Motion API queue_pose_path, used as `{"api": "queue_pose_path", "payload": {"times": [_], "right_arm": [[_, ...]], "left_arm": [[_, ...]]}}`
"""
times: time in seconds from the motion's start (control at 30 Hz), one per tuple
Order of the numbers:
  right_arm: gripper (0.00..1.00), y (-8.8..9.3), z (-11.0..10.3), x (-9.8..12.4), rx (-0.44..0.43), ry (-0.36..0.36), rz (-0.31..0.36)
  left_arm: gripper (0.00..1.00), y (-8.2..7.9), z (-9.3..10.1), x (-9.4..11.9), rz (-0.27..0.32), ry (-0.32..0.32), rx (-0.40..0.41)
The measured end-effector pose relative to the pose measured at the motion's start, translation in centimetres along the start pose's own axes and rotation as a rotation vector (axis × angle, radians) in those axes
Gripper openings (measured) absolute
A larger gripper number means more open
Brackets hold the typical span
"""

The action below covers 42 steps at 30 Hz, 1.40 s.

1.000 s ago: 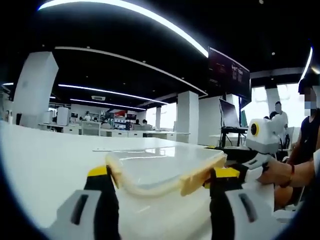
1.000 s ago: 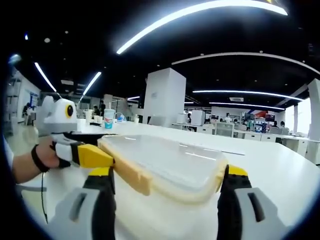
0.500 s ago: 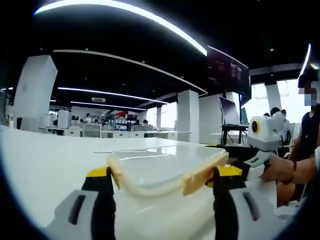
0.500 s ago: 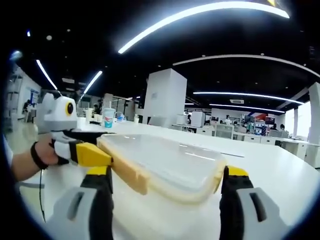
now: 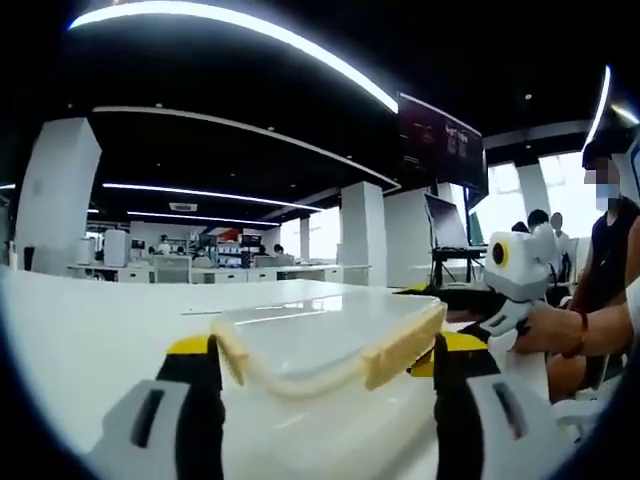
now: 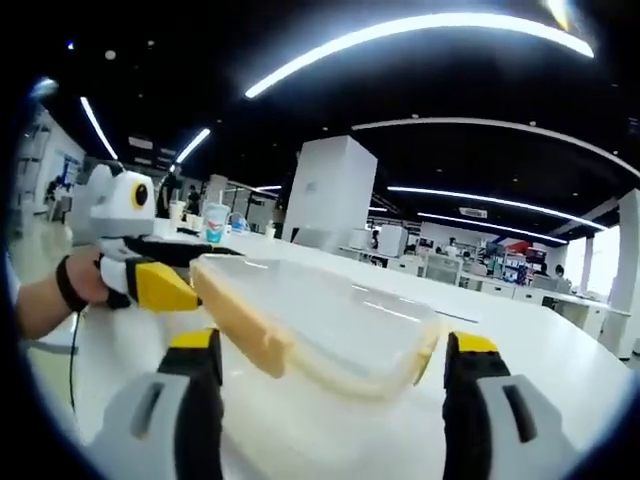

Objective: Snap each plastic latch of the storage box into its locked position after aligning the lid with the box until every specified latch is closed and the lid sits flush.

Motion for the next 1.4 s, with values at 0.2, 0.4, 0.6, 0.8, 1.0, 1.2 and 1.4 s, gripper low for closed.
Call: {"api": "queue_pose_path", "payload": {"times": [0.2, 0.4, 0.6, 0.8, 1.0, 1.2, 1.4], "right_arm": [[1.00, 0.2, -0.2, 1.3, -0.035, 0.006, -0.014], [1.00, -0.3, -1.3, 3.7, -0.052, 0.014, 0.024], [1.00, -0.6, -2.4, 5.9, -0.076, 0.027, 0.035], [1.00, -1.1, -3.5, 8.6, -0.097, 0.063, 0.066], [1.00, -1.2, -5.0, 11.2, -0.104, 0.087, 0.075], [1.00, -1.1, -6.2, 13.0, -0.117, 0.107, 0.077], [1.00, -1.0, -7.5, 14.6, -0.124, 0.134, 0.074]], "left_arm": [[0.96, 0.0, 0.7, 0.6, -0.025, 0.022, 0.000], [1.00, -0.2, 1.6, 2.1, -0.023, 0.023, -0.017], [1.00, -0.6, 3.0, 3.6, -0.007, 0.026, -0.016], [1.00, -1.1, 4.1, 5.5, -0.003, 0.023, -0.024], [1.00, -1.3, 5.3, 8.0, 0.011, 0.028, -0.030], [1.00, -1.6, 6.4, 9.7, 0.001, 0.034, -0.051], [1.00, -1.5, 7.2, 11.8, -0.003, 0.037, -0.065]]}}
Point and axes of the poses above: the point that each gripper's makers call its tool centre point, and the gripper's own axes: x roughly backward along the fingers, z roughly to its right, y roughly out of its underside, the point moved 7 cm from there along x, roughly backward along the fingers, and after that the axes turned 2 degrees about -z, right-handed, at the moved point
